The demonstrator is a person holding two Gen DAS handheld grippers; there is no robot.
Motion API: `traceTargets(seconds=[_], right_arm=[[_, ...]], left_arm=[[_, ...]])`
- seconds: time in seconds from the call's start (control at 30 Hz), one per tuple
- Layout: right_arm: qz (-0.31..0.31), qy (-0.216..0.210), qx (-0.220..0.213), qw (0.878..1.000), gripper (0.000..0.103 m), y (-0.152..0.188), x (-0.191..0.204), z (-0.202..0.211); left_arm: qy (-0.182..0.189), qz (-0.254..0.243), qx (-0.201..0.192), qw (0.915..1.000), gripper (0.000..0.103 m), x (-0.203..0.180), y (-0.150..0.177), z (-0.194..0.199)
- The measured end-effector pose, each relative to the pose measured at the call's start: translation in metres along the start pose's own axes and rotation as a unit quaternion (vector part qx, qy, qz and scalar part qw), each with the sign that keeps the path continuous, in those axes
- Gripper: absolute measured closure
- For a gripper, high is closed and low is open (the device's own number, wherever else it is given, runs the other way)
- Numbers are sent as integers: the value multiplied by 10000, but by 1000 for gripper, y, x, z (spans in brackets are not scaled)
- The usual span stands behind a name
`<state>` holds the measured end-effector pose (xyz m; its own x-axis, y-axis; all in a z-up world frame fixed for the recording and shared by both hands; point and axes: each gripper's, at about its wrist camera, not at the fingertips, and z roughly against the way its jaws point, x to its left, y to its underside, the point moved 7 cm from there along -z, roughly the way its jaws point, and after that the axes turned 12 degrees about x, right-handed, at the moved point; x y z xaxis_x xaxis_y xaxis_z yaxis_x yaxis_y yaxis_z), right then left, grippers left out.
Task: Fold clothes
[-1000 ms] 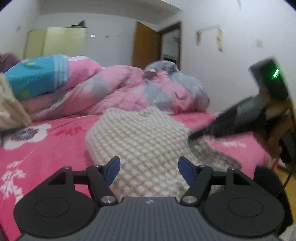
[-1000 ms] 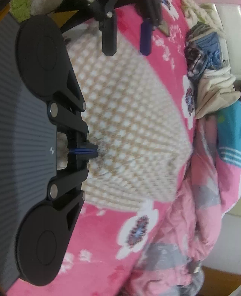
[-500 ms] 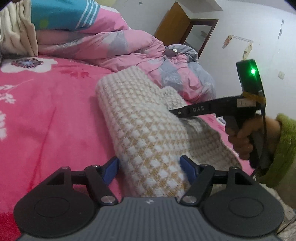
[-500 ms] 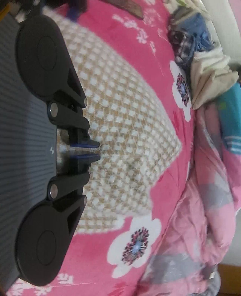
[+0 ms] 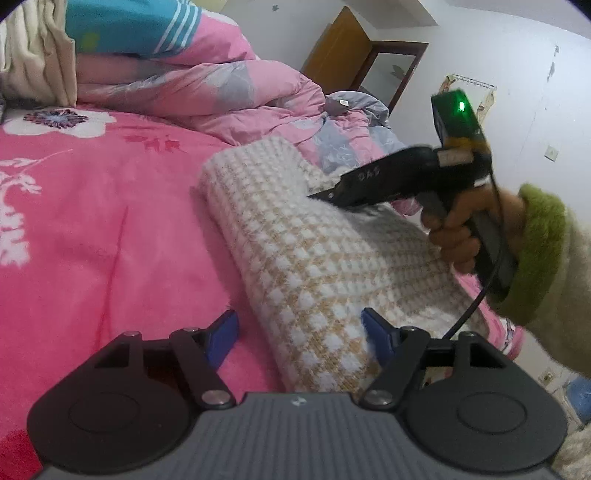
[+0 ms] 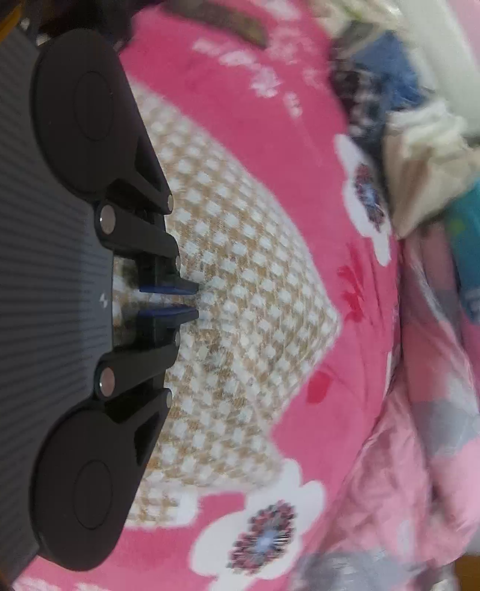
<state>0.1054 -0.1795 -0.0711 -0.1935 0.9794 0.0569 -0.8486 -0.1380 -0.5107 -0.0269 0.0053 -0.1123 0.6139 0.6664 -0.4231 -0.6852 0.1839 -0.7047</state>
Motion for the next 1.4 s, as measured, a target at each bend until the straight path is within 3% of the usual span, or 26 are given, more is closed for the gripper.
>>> traceTargets(seconds=[0.1, 0.23, 0.33, 0.43, 0.57, 0.63, 0.83, 0.93, 1.03, 1.13, 1.2, 1.3, 1.4], right_arm=[[-60, 33, 179, 9998, 97, -12, 2, 15], [96, -16, -456, 9989, 97, -47, 16, 39], [0, 103, -46, 9999, 97, -46, 4, -11], [-46, 156, -100, 9998, 97, -37, -5, -37], [102, 187, -126, 9997, 97, -54, 3, -12], [88, -24, -397, 9992, 97, -67, 9, -1], [-127, -138, 192, 9996, 99, -65, -5, -76], [-156, -150, 203, 9996, 99, -69, -5, -65], [-26, -155, -163, 9997, 97, -78, 6, -31], [109, -535, -420, 9976, 97, -88, 17, -14], [305, -462, -139, 9984, 98, -86, 23, -37], [125, -383, 179, 9990, 102, -77, 16, -82], [267, -233, 172, 9992, 101, -82, 21, -74]], left_arm=[[3, -40, 12, 10000, 29, 1, 0, 0], [1, -54, -4, 10000, 29, 2, 1, 0], [34, -20, -45, 10000, 29, 4, 2, 0], [43, -50, -54, 10000, 29, 2, 3, 1], [40, -44, -60, 10000, 29, 3, 3, 1], [46, -23, -82, 10000, 29, 4, 4, 1], [63, 16, -147, 9999, 29, 3, 5, 2], [61, -23, -148, 9999, 28, 2, 8, 3], [57, -42, -158, 9999, 28, 2, 8, 3], [65, -49, -169, 9998, 28, 3, 9, 3], [85, 1, -181, 9998, 29, 3, 10, 3], [82, 6, -191, 9998, 29, 2, 10, 4], [81, -23, -204, 9998, 28, 2, 10, 4]])
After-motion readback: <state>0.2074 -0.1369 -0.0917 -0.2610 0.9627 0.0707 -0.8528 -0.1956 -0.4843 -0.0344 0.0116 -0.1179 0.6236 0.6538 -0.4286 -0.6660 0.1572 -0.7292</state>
